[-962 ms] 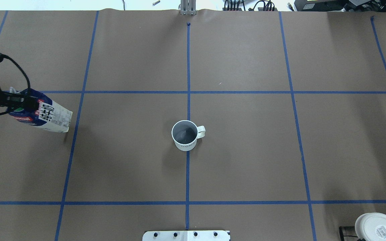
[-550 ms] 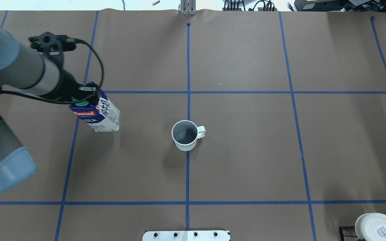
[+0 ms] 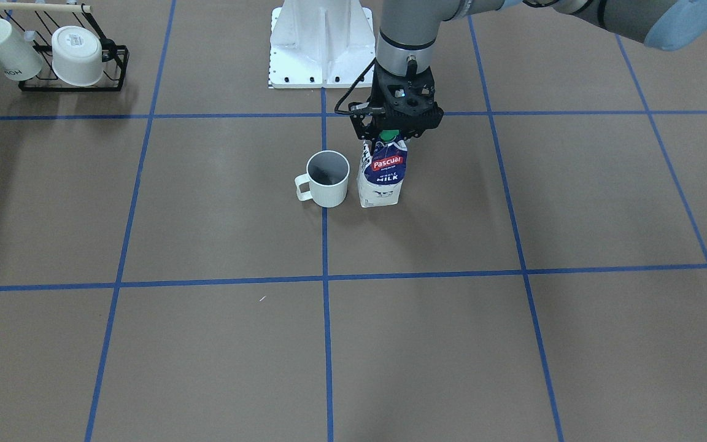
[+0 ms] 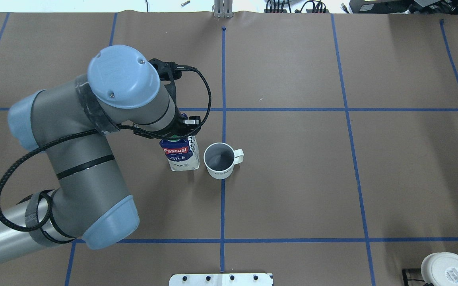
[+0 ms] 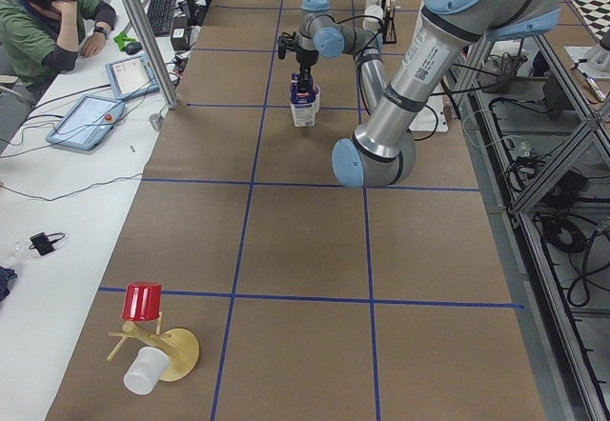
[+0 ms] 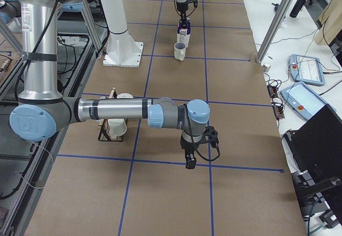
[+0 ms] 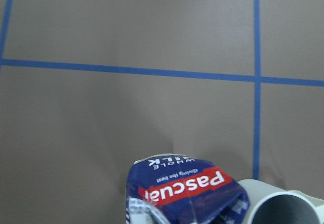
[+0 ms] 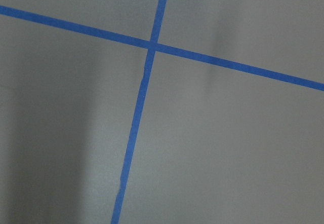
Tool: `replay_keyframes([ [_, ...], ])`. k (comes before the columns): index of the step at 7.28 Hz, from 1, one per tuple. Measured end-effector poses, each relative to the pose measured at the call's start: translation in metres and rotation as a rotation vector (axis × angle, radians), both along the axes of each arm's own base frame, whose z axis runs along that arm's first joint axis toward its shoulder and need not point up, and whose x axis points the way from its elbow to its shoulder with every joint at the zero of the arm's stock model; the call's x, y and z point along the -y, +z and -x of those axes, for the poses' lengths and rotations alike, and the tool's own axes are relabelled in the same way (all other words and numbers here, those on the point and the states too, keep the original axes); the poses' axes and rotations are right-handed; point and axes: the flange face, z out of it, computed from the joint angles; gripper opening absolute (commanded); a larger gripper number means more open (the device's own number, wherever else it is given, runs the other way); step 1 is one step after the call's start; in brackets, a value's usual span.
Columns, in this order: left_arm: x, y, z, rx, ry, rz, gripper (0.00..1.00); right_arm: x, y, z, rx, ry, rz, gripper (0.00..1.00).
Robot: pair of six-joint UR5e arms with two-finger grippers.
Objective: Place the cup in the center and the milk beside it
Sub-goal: 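Lift the milk carton with the left gripper and carry it toward the mug, then set the carton down beside the mug and open the left gripper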
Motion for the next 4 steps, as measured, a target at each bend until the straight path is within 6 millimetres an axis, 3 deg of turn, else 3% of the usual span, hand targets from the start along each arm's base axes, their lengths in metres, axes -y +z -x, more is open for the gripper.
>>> replay_keyframes([
  [2, -0.007, 0.001, -0.010, 0.006, 0.017, 0.001, 0.30, 0.000, 0.001, 0.000, 0.000, 0.001, 0.003, 1.00],
  [3, -0.011, 0.002, -0.015, 0.006, 0.027, 0.000, 0.82, 0.000, 0.001, 0.000, 0.000, 0.001, 0.005, 1.00],
  [4, -0.014, 0.003, -0.018, 0.003, 0.035, -0.004, 0.98, 0.000, 0.002, 0.000, -0.001, 0.001, 0.007, 1.00],
])
